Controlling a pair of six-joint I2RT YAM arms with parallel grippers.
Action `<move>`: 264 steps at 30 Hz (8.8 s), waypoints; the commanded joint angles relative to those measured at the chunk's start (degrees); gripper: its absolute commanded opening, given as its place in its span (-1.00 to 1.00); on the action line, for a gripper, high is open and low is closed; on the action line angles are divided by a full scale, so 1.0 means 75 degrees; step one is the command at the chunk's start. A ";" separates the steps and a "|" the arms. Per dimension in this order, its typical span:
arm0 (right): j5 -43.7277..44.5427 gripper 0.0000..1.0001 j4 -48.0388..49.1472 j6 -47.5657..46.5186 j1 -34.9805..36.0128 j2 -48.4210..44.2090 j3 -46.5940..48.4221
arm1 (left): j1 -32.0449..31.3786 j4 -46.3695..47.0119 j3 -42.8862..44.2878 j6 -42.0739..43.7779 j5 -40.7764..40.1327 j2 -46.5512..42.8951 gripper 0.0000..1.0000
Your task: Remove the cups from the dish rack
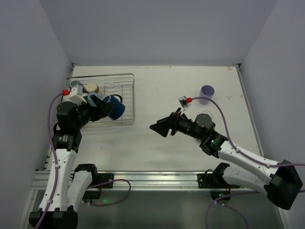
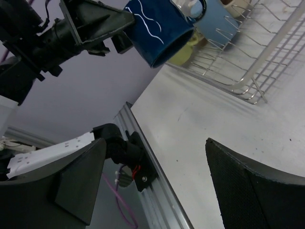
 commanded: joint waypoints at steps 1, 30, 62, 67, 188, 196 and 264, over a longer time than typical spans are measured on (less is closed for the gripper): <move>0.0502 0.72 0.1510 0.0229 0.0206 0.0324 0.0408 | -0.0143 0.2175 -0.0353 -0.1494 0.2270 -0.0171 -0.89; 0.2587 0.13 0.5434 0.2127 0.1331 0.2633 0.0584 | -0.2558 0.7266 -0.2791 -0.4227 0.1757 -0.0066 -0.75; 0.3012 -1.00 -0.8027 -0.4761 -0.2194 0.5653 0.7483 | -0.2558 0.0575 -0.1045 0.2125 -0.1021 -0.1062 1.00; 0.2893 -1.00 -0.8659 -0.5313 -0.2582 0.6708 0.8480 | -0.2686 0.0575 -0.1057 0.2148 -0.1044 -0.1074 1.00; -0.0037 0.53 0.2459 0.1061 0.0007 0.1649 0.1322 | -0.2041 0.7535 -0.2276 -0.3840 0.2460 0.0578 -0.86; 0.0231 -1.00 0.1819 0.0900 -0.0005 0.1848 0.2058 | -0.2112 0.6097 -0.1621 -0.2544 0.2496 0.0450 0.41; 0.3139 -1.00 -1.1133 -0.4646 -0.5067 0.7989 1.1107 | -0.3694 -0.0152 -0.1280 0.1832 -0.1149 -0.1965 1.00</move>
